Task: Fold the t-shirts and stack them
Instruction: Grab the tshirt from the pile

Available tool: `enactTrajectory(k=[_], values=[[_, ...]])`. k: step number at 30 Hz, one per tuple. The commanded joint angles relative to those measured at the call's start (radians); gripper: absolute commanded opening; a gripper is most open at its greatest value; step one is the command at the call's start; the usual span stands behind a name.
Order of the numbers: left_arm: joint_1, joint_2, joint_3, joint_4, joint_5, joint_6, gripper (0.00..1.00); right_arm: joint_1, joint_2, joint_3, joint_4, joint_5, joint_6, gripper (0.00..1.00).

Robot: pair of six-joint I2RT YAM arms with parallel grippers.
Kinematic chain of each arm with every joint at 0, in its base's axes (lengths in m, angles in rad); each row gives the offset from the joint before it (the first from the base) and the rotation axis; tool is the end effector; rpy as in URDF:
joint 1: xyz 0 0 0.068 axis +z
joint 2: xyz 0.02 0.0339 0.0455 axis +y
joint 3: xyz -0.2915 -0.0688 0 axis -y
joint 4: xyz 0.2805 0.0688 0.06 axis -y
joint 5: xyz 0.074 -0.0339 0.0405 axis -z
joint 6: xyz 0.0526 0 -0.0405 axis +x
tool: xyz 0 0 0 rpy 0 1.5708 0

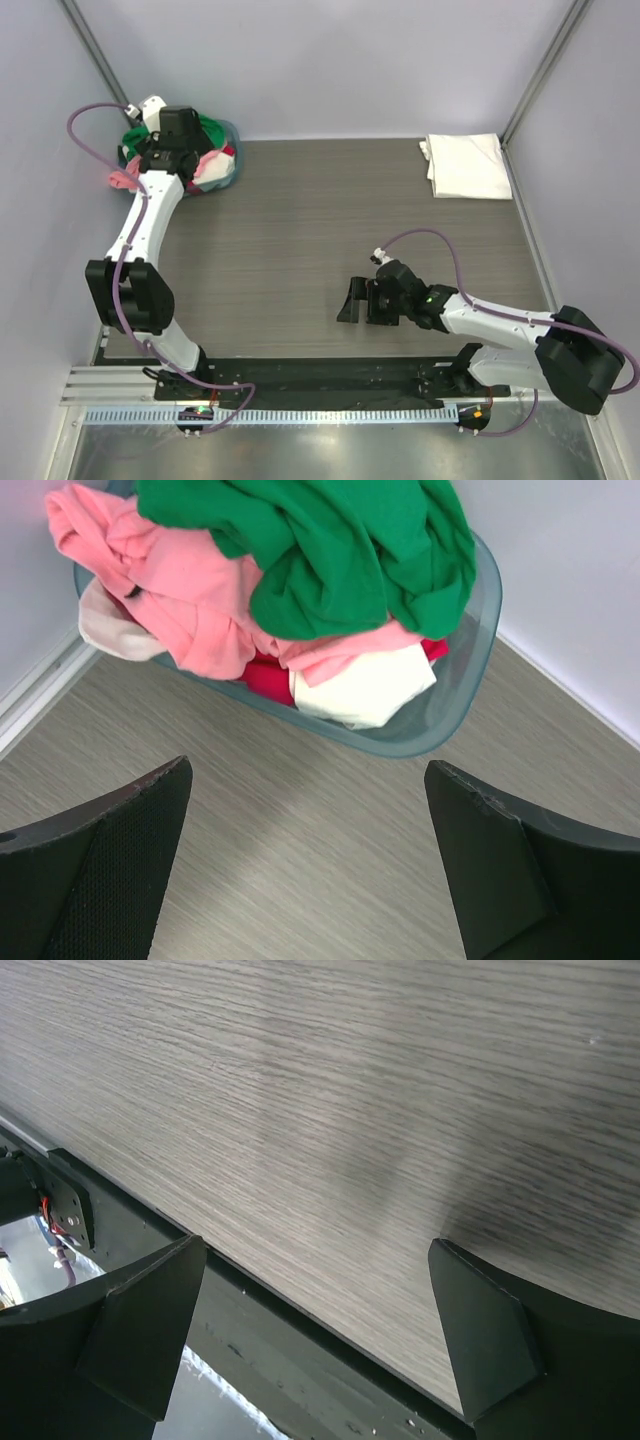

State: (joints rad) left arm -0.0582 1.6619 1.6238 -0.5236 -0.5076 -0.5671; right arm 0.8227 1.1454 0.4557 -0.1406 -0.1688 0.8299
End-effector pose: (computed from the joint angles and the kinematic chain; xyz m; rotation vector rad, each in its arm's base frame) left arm 0.4314 0.0005 0.3892 -0.7955 1.8987 0.1568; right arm 0.1562 0.1813 0.1539 -0.0765 2.6159 0.8966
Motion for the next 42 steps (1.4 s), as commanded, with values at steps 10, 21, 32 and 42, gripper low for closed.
enactTrajectory(k=[10, 21, 32, 42], values=[[0.124, 0.123, 0.064, 0.193, 0.103, -0.036, 1.0, 0.004, 0.103, -0.087, 0.197, -0.017, 0.009, 1.0], [0.176, 0.455, 0.352, 0.27, 0.173, -0.097, 0.98, 0.004, 0.232, -0.134, 0.318, -0.026, 0.018, 1.0], [0.161, 0.55, 0.619, 0.218, 0.187, -0.16, 0.0, 0.004, 0.45, -0.081, 0.403, -0.104, 0.003, 1.0], [0.021, 0.173, 0.648, 0.191, 0.215, -0.119, 0.0, 0.004, 0.394, -0.095, 0.434, -0.1, -0.005, 1.0]])
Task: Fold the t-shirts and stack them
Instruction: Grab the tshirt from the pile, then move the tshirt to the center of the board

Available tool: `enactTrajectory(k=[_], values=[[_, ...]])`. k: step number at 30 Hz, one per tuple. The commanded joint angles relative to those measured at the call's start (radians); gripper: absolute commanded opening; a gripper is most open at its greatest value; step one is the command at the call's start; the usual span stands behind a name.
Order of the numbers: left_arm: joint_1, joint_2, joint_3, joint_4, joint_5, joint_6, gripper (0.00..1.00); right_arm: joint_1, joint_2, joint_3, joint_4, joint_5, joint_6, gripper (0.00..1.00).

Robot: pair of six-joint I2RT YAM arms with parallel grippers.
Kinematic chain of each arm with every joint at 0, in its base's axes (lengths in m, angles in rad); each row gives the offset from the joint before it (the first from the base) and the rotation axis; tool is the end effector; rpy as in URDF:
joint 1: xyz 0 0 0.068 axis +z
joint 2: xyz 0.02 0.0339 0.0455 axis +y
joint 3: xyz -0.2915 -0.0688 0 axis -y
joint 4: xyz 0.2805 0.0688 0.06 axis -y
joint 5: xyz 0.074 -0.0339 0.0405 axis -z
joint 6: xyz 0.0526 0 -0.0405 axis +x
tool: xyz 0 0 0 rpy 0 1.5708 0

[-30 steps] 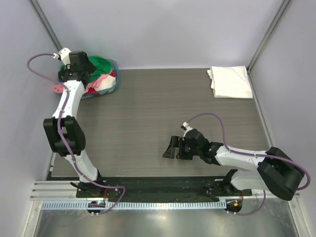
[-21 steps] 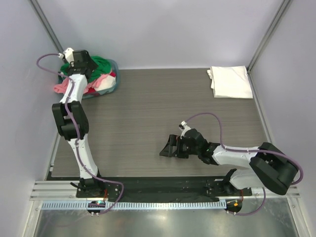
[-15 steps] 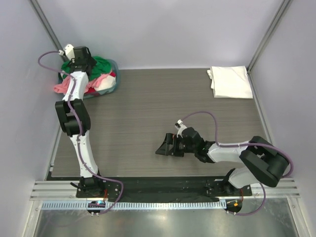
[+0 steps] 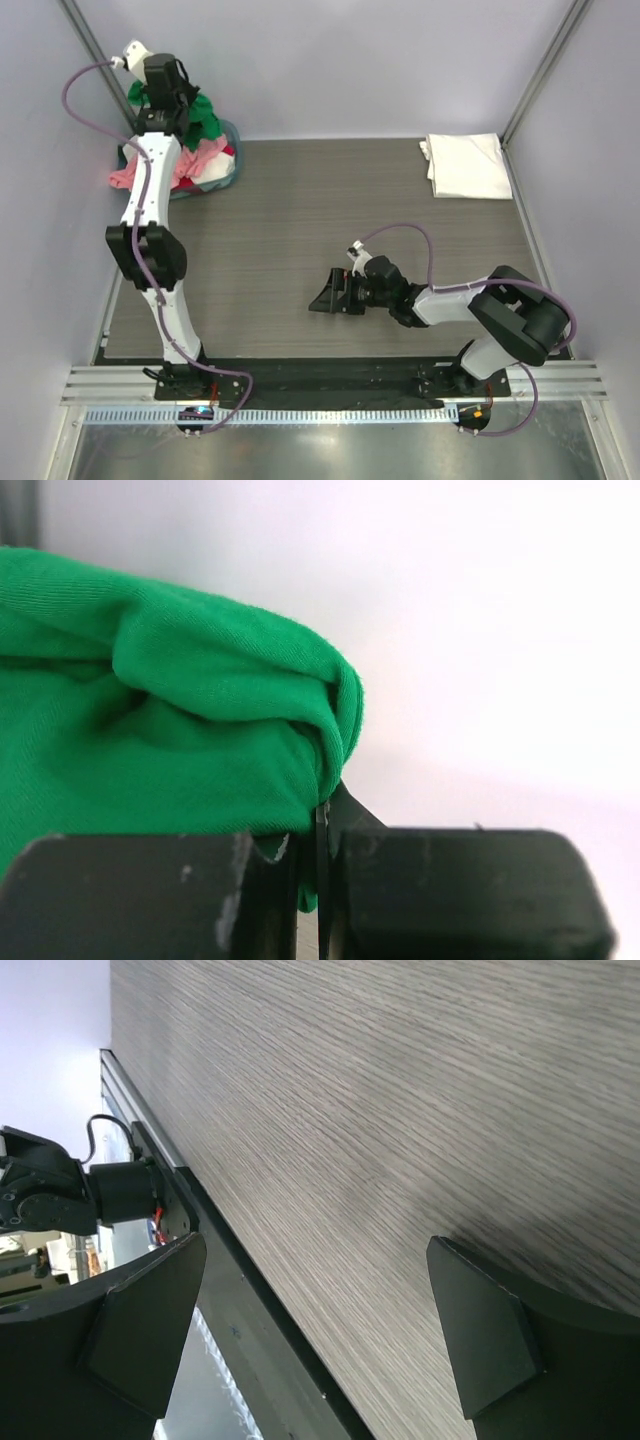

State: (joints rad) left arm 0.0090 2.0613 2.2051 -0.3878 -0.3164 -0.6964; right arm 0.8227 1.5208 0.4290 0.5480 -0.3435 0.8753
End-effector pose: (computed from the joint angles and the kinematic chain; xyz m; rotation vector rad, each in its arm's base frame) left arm 0.5465 0.0213 0.4403 -0.8292 1.6056 -0.2029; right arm 0.1868 0.2273 0.1194 -0.1708 2.3940 1.2850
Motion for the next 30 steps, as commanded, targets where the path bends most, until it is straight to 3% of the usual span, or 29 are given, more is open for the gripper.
enactTrajectory(k=[1, 6, 8, 12, 13, 14, 16, 17, 19, 21, 26, 30], values=[[-0.059, -0.252, 0.065, 0.026, 0.026, 0.015, 0.0, 0.004, -0.003, -0.058, -0.299, 0.08, -0.064, 1.0], [-0.193, -0.439, -0.007, -0.074, 0.02, 0.043, 0.0, 0.003, -0.233, 0.142, -0.655, 0.237, -0.177, 1.0], [-0.251, -0.49, -0.059, -0.123, 0.026, 0.034, 0.0, -0.002, -0.352, 0.218, -0.848, 0.383, -0.196, 1.0], [-0.305, -0.683, -0.368, -0.158, 0.095, -0.107, 0.07, -0.037, -0.5, 0.422, -1.165, 0.553, -0.213, 1.0], [-0.307, -0.716, -0.428, -0.163, 0.114, -0.126, 0.17, -0.048, -0.552, 0.447, -1.203, 0.569, -0.211, 1.0], [-0.307, -0.74, -0.474, -0.174, 0.155, -0.132, 0.55, -0.056, -0.577, 0.468, -1.232, 0.59, -0.214, 1.0], [-0.307, -0.754, -0.536, -0.299, 0.155, -0.118, 0.86, -0.082, -0.626, 0.517, -1.318, 0.612, -0.205, 1.0], [-0.305, -0.747, -0.536, -0.369, 0.146, -0.112, 0.97, -0.091, -0.663, 0.533, -1.344, 0.629, -0.199, 1.0], [-0.294, -0.725, -0.547, -0.579, 0.137, -0.097, 0.98, -0.106, -0.704, 0.57, -1.401, 0.614, -0.196, 1.0], [-0.294, -0.736, -0.597, -0.617, 0.129, -0.092, 0.98, -0.108, -0.715, 0.571, -1.405, 0.582, -0.196, 1.0], [-0.296, -0.915, -0.859, -0.602, 0.106, -0.11, 0.98, -0.106, -0.663, 0.515, -1.337, 0.385, -0.196, 1.0], [-0.294, -1.056, -1.028, -0.574, 0.129, -0.117, 0.95, -0.082, -0.601, 0.404, -1.141, 0.213, -0.135, 0.98]])
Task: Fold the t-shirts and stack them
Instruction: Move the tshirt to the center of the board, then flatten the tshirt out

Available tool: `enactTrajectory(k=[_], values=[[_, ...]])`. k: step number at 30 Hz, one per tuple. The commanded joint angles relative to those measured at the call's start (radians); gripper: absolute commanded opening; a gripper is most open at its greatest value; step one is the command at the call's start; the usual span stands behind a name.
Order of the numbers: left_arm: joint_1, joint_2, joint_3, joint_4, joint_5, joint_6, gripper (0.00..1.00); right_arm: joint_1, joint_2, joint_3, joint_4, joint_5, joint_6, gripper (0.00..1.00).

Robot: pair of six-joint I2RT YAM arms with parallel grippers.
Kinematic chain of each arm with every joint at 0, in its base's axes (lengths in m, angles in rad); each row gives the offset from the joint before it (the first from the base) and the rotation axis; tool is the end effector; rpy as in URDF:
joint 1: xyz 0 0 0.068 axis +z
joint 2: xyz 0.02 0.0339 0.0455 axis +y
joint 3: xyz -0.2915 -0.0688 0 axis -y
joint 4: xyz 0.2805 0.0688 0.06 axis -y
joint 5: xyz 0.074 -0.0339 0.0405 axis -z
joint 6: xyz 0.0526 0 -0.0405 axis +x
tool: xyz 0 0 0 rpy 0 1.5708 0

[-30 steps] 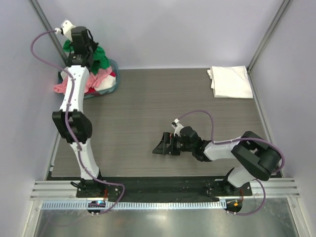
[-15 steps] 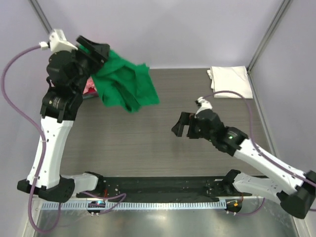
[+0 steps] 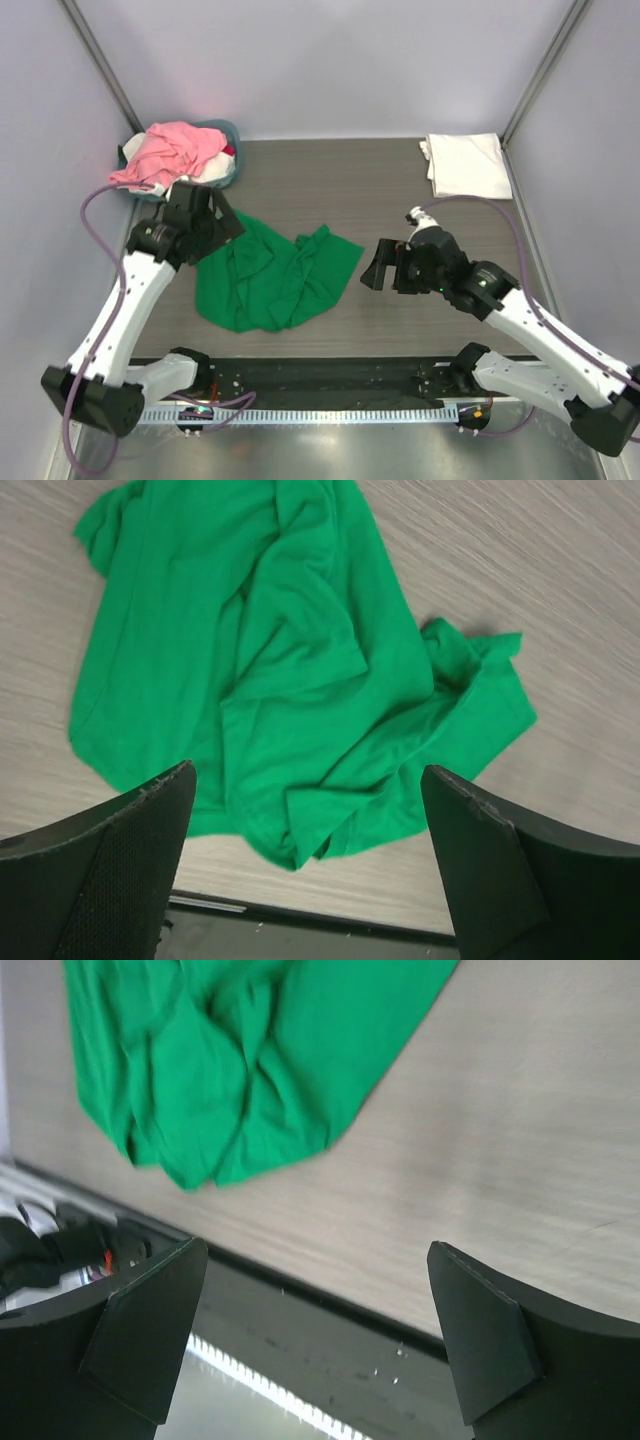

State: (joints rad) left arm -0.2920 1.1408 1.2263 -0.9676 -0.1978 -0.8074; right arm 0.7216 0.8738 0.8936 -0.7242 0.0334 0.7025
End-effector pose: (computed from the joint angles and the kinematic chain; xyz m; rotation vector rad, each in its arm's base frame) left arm 0.2449 -0.0628 0.3652 -0.7070 2.3411 -0.2511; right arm 0.1578 0.1365 0.3206 -0.0043 2.3764 0.6881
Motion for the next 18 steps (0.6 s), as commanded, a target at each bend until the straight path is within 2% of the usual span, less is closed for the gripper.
enactTrajectory(k=[1, 5, 8, 13, 18], values=[[0.007, -0.157, -0.08, 0.021, 0.033, 0.0, 0.93, 0.033, 0.06, -0.068, 0.153, -0.174, 0.046, 0.97], [-0.002, -0.22, -0.2, 0.033, 0.141, -0.006, 0.82, 0.059, 0.184, -0.064, 0.192, -0.161, 0.038, 0.97], [-0.048, -0.233, -0.299, 0.036, 0.178, -0.071, 0.76, 0.059, 0.284, -0.044, 0.197, -0.124, 0.02, 0.98], [-0.246, -0.217, -0.456, 0.157, 0.166, -0.225, 0.74, 0.03, 0.425, 0.022, 0.198, -0.067, -0.012, 1.0], [-0.355, -0.121, -0.461, 0.279, 0.123, -0.234, 0.75, -0.06, 0.508, 0.067, 0.204, -0.111, -0.043, 1.0]])
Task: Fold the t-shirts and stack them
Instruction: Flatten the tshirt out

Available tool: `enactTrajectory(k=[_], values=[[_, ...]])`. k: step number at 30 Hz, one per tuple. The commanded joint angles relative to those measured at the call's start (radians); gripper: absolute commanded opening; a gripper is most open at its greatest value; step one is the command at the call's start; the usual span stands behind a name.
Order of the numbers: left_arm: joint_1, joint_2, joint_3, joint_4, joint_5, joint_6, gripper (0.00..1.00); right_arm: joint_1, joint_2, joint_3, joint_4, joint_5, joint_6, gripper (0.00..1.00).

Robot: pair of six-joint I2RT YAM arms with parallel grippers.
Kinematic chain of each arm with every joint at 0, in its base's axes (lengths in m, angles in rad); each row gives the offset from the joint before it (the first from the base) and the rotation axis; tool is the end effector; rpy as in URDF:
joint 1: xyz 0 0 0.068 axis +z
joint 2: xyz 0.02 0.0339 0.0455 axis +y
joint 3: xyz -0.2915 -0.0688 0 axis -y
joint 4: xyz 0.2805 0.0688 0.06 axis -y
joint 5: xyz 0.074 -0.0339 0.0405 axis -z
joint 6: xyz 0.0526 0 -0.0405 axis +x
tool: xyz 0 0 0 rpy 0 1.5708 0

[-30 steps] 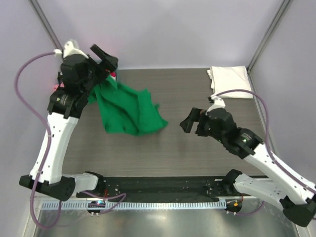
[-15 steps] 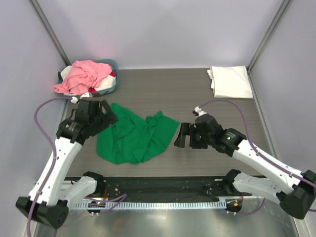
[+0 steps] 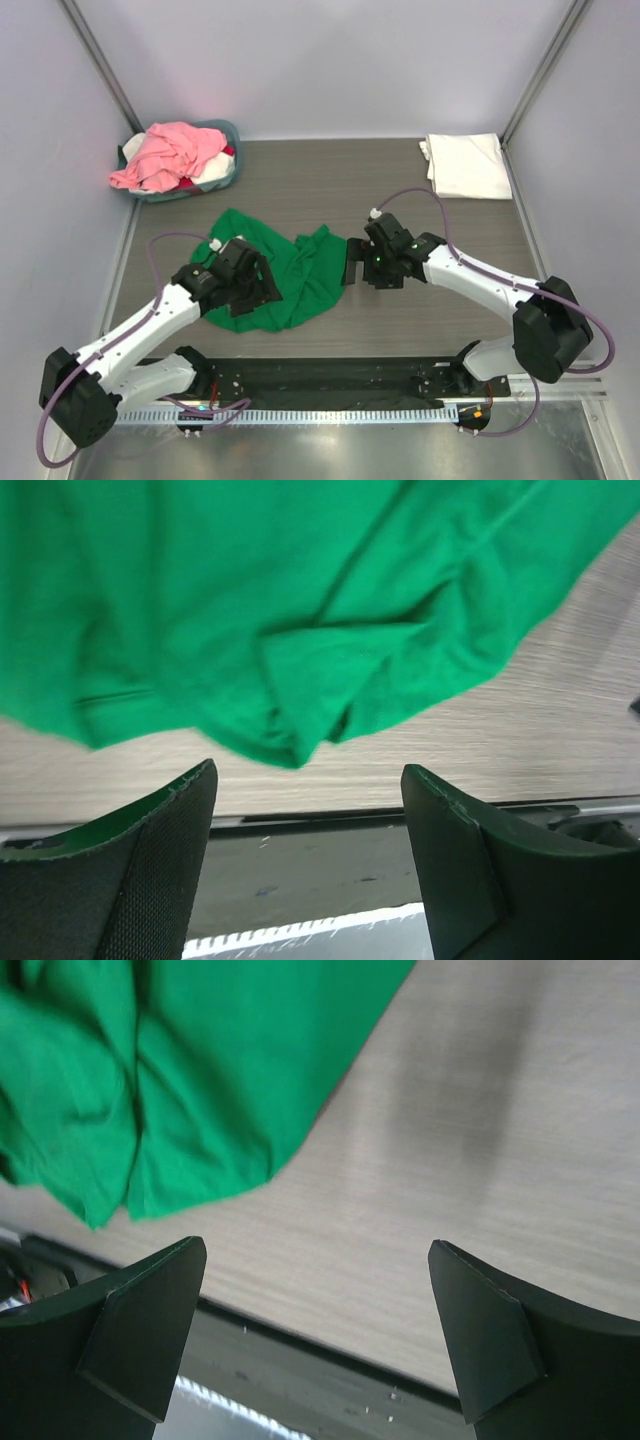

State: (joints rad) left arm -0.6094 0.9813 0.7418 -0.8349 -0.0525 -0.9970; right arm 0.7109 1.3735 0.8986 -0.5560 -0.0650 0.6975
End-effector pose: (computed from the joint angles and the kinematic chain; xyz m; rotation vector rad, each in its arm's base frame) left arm 0.1696 -0.1150 0.2363 -0.5426 2.6706 -0.4473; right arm 0.2287 0.2015 0.2159 -0.0427 2.7175 0.5542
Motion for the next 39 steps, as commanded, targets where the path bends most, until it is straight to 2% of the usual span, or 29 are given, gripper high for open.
enactTrajectory(k=[1, 4, 12, 15, 19, 24, 30, 39], values=[[-0.041, 0.055, 0.03, 0.158, -0.021, -0.04, 0.76, -0.065, 0.013, 0.065, 0.037, -0.027, -0.044, 1.0], [-0.044, 0.117, 0.06, 0.178, -0.035, -0.011, 0.76, -0.111, 0.019, 0.074, 0.036, -0.055, -0.072, 1.0], [-0.023, 0.204, 0.185, 0.102, -0.245, 0.102, 0.76, -0.126, -0.008, -0.013, 0.068, -0.065, -0.066, 1.0], [0.017, 0.281, 0.244, 0.095, -0.297, 0.175, 0.72, -0.125, -0.01, -0.044, 0.088, -0.084, -0.052, 1.0], [0.046, 0.423, 0.326, 0.105, -0.32, 0.26, 0.65, -0.126, -0.021, -0.064, 0.096, -0.09, -0.046, 0.99], [0.086, 0.551, 0.404, 0.112, -0.336, 0.287, 0.58, -0.125, -0.037, -0.099, 0.103, -0.099, -0.039, 0.99], [0.099, 0.671, 0.444, 0.131, -0.299, 0.278, 0.55, -0.126, -0.051, -0.153, 0.123, -0.099, -0.03, 0.99], [0.097, 0.749, 0.47, 0.161, -0.287, 0.282, 0.55, -0.125, -0.034, -0.182, 0.157, -0.124, -0.02, 0.98]])
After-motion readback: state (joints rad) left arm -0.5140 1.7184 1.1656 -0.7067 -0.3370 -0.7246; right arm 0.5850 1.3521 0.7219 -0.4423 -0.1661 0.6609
